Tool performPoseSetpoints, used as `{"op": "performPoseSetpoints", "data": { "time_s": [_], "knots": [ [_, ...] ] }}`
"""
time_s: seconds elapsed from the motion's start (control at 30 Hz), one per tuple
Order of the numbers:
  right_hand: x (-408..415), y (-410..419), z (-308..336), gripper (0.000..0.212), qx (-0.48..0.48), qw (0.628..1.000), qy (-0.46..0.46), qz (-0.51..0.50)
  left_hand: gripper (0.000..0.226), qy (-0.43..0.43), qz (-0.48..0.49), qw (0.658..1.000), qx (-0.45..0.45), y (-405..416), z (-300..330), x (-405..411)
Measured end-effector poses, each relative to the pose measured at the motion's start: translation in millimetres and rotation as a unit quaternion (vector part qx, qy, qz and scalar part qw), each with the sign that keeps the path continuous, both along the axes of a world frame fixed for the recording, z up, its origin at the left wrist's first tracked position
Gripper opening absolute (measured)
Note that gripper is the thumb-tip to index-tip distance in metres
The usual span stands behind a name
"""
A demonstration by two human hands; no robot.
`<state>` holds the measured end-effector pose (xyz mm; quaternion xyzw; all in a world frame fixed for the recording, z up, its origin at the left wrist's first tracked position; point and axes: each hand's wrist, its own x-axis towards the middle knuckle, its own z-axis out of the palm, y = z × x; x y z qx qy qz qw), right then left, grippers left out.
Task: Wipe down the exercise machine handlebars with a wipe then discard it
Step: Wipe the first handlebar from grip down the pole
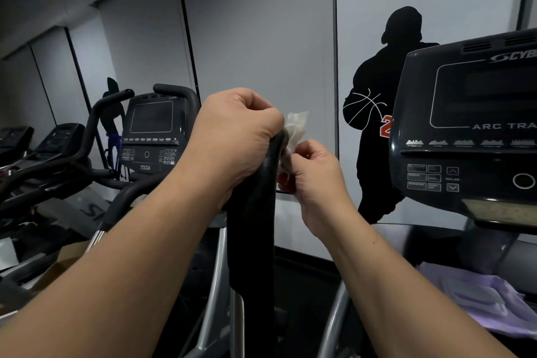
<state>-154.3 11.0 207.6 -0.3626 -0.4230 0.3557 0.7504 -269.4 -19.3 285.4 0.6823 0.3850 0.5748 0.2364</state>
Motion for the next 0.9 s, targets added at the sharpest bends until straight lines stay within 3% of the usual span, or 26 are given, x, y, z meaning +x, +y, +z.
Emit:
{"op": "performPoseSetpoints", "data": {
  "time_s": [0.37, 0.5, 0.9],
  "knots": [
    [-16, -1, -2, 0.022, 0.003, 0.994, 0.104, 0.025, 0.007, -0.003, -0.007, 1.0, -0.01, 0, 0, 0],
    [-25, -4, -5, 0.013, -0.025, 0.994, 0.096, 0.053, 0.007, -0.002, -0.006, 1.0, -0.005, 0, 0, 0],
    [-27, 0, -4, 0.021, -0.031, 0.974, 0.203, 0.101, 0.006, -0.024, -0.013, 1.0, -0.014, 0, -1, 0]
  ]
}}
